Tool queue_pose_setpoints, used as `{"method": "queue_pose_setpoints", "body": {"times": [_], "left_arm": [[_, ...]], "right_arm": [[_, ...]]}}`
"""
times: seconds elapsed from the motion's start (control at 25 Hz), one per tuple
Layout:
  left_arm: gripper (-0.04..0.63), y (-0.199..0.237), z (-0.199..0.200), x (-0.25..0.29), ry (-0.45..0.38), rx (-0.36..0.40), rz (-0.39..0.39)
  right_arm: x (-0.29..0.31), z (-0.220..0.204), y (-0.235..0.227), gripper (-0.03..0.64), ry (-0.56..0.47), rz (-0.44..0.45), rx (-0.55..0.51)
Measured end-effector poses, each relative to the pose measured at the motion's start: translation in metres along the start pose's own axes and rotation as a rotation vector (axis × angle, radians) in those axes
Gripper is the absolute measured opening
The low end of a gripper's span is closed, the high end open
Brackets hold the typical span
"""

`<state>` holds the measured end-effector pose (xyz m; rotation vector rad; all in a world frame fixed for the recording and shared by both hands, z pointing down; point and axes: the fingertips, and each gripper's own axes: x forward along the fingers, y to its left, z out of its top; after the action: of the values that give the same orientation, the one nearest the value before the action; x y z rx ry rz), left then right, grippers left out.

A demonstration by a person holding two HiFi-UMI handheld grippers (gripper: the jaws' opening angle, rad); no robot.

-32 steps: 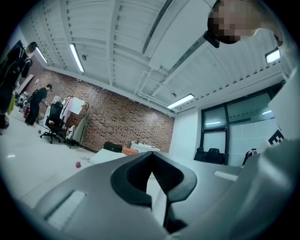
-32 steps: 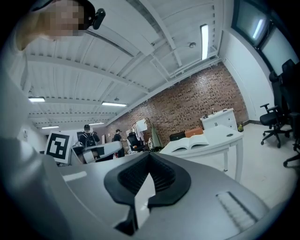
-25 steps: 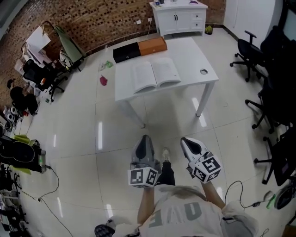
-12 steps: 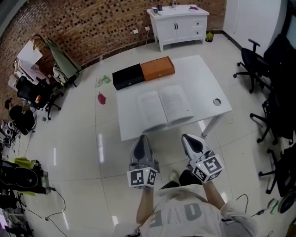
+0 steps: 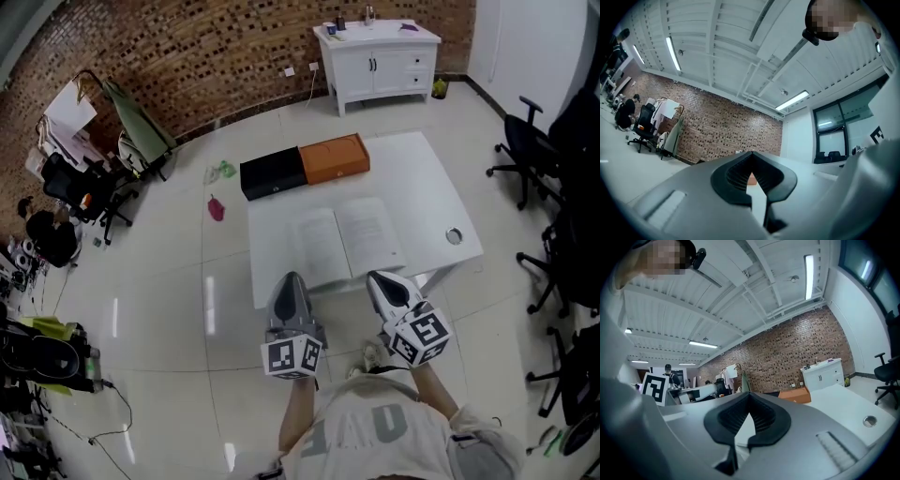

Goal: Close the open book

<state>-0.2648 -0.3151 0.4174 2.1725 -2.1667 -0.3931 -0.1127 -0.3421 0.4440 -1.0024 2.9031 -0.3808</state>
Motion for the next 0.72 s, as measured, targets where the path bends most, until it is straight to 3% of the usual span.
{"method": "queue_pose_setpoints", "body": {"times": [0.2, 0.28, 0.44, 0.64, 0.72], "left_arm": [[0.014, -0.01, 0.003, 0.019, -0.023, 0.023, -0.025], [0.014, -0.013, 0.001, 0.025, -0.027, -0.006, -0.025], [0.008, -0.003, -0.021, 0.029, -0.01, -0.146, -0.002], [0.015, 0.004, -0.08, 0.033, 0.089, -0.349, 0.028], [0.133, 0.006, -0.109, 0.035, 0.149, -0.434, 0.042]], "right_arm": [[0.017, 0.006, -0.007, 0.003, -0.005, 0.026, -0.012], [0.021, 0.007, -0.013, 0.003, -0.002, 0.03, -0.007], [0.026, 0.0, -0.015, 0.003, 0.023, 0.041, -0.002], [0.024, -0.014, -0.024, 0.003, 0.047, 0.044, 0.037], [0.023, -0.016, -0.029, 0.003, 0.056, 0.032, 0.047]]}}
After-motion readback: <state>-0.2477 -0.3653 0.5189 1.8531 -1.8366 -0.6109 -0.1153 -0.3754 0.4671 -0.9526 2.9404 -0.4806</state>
